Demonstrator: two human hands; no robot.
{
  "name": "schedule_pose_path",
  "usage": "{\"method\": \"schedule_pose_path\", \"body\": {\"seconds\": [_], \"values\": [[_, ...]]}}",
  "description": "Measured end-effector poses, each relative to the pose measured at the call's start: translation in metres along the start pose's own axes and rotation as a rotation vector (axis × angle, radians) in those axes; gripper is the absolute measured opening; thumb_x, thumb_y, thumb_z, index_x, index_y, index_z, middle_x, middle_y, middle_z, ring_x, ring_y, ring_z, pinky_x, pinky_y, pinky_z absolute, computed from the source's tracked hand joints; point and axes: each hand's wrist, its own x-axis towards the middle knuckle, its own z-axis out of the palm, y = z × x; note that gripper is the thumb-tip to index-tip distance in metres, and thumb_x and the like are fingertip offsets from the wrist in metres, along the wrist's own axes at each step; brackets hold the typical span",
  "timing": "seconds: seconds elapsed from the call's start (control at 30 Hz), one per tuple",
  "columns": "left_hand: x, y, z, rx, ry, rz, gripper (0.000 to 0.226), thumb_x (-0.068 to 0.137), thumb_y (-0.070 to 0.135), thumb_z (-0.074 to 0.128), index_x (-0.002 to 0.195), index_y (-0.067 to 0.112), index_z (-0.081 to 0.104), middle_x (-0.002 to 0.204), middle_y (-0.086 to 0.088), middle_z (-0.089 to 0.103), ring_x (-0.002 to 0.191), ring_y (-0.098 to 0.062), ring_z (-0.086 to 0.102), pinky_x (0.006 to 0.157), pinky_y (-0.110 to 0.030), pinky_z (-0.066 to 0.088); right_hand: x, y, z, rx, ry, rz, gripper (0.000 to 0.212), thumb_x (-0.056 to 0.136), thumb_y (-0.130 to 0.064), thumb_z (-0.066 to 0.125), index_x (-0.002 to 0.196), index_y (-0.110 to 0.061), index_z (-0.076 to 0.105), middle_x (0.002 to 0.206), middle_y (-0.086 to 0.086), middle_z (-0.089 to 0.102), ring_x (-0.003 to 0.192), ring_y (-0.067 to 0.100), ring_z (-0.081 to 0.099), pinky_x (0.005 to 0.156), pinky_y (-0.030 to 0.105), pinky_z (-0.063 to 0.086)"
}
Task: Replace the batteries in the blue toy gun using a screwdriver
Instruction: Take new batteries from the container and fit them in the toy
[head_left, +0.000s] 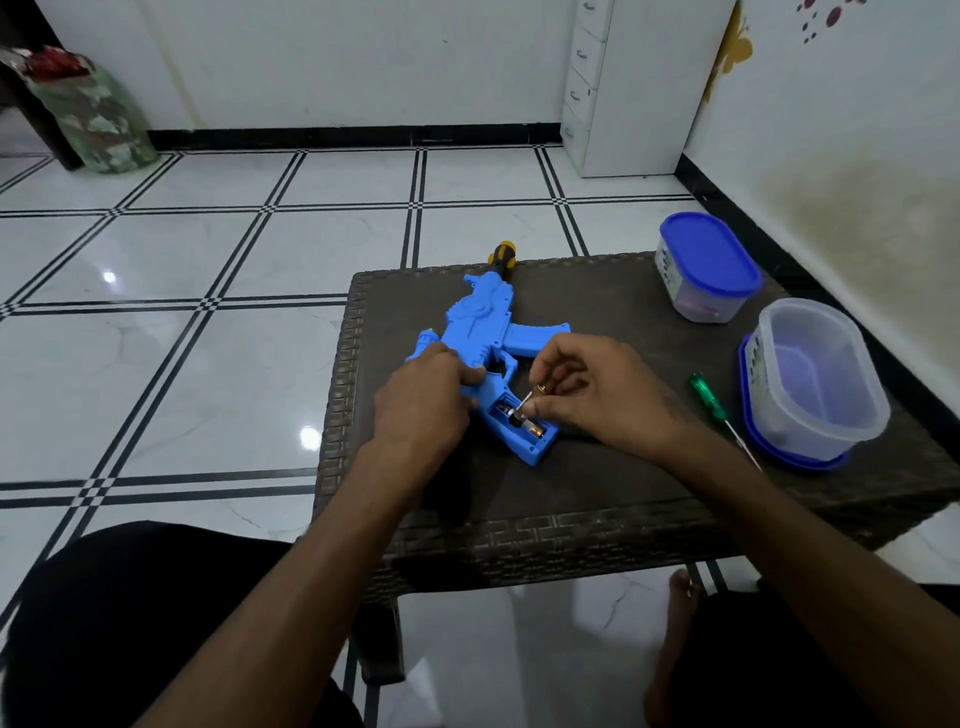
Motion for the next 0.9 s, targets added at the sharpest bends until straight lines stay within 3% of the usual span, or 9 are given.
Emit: {"method": "schedule_pose_path", "body": {"seconds": [0.17,0.27,0.37,0.5,0.7,0.9], "values": [[0.001,0.0,0.0,0.012,-0.008,0.006,0.044,0.091,0.026,0.064,0.132,0.037,0.057,0.141,0.003,0.047,0.127,-0.022,0.048,0.092,-0.038,0.045,0.003,-0.004,0.002,0.073,-0.013,-0.009,0.022,0.089,-0.005,0.068,0.106,-0.017,0.075,0.092,-0.004,0.072,0.084,0.012,0.071,0.082,0.035,0.06],[0.001,0.0,0.0,0.014,-0.008,0.004,0.043,0.091,0.027,0.064,0.132,0.038,0.057,0.141,0.004,0.047,0.126,-0.022,0.048,0.092,-0.039,0.045,0.004,-0.004,0.003,-0.02,-0.041,-0.02,0.028,0.09,-0.01,0.068,0.115,-0.021,0.071,0.085,-0.01,0.067,0.075,0.009,0.069,0.073,0.035,0.062],[0.001,0.0,-0.001,0.008,-0.006,-0.003,0.043,0.091,0.028,0.064,0.132,0.039,0.057,0.141,0.005,0.047,0.126,-0.022,0.049,0.092,-0.039,0.045,0.002,-0.005,0.004,-0.055,-0.086,0.034,0.027,0.084,-0.012,0.076,0.106,-0.022,0.064,0.082,-0.004,0.066,0.065,0.008,0.067,0.055,0.027,0.059],[0.0,-0.001,0.0,0.011,0.003,0.005,0.044,0.091,0.029,0.064,0.133,0.039,0.057,0.141,0.005,0.047,0.126,-0.021,0.049,0.092,-0.039,0.045,0.003,-0.008,0.007,-0.173,-0.129,0.022,0.014,0.081,-0.011,0.078,0.091,-0.016,0.07,0.08,-0.004,0.071,0.065,0.004,0.066,0.056,0.013,0.051],[0.0,-0.001,0.0,0.012,0.0,0.003,0.043,0.092,0.029,0.063,0.133,0.039,0.056,0.141,0.005,0.046,0.127,-0.021,0.048,0.093,-0.04,0.046,0.003,-0.014,0.006,-0.339,-0.215,0.029,0.014,0.084,-0.015,0.076,0.098,-0.019,0.077,0.075,-0.015,0.067,0.063,-0.006,0.059,0.055,0.002,0.04],[0.001,-0.001,-0.001,0.029,-0.011,0.007,0.043,0.092,0.029,0.062,0.133,0.039,0.056,0.142,0.005,0.045,0.128,-0.021,0.047,0.091,-0.039,0.046,0.004,-0.02,0.003,-0.419,-0.297,0.011,0.029,0.085,-0.008,0.072,0.112,-0.019,0.075,0.101,-0.006,0.074,0.076,-0.001,0.059,0.054,-0.003,0.036]]}}
